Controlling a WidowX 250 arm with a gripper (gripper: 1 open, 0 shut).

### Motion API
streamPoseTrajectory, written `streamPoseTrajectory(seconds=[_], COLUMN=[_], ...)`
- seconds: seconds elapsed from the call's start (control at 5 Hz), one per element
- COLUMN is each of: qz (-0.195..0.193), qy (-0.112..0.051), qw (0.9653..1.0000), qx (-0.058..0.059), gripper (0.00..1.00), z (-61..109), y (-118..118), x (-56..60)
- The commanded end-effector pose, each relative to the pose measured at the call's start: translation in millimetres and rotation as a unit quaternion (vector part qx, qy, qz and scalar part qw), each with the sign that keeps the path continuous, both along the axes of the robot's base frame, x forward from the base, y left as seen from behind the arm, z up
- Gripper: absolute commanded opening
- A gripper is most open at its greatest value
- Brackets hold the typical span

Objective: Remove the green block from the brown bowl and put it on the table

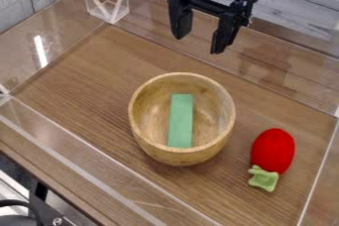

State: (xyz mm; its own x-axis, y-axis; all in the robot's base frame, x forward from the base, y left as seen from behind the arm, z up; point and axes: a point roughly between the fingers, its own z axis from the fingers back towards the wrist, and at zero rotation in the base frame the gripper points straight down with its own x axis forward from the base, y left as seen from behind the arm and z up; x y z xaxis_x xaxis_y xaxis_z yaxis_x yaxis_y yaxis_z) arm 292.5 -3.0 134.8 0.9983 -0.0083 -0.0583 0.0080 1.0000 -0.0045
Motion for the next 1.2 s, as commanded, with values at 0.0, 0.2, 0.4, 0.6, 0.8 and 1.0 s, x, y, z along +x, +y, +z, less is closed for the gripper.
streamPoseTrajectory(seconds=[0.0, 0.2, 0.4, 0.6, 0.8, 1.0], qz=[0.015, 0.047, 0.089, 0.117, 0.145, 0.167], qy=[0.010, 0.012, -0.002, -0.016, -0.037, -0.053], qw=[0.9998, 0.9988, 0.9960, 0.9928, 0.9886, 0.9843], qx=[-0.002, -0.010, -0.013, -0.017, -0.021, -0.022], gripper=[1.00, 1.00, 1.00, 1.00, 1.00, 1.00], z=[-11.6, -29.8, -40.1, -46.5, -51.1, -56.1], y=[1, 5, 12, 15, 17, 18], x=[-8.2, -28.3, -39.7, -42.4, -43.1, -42.2])
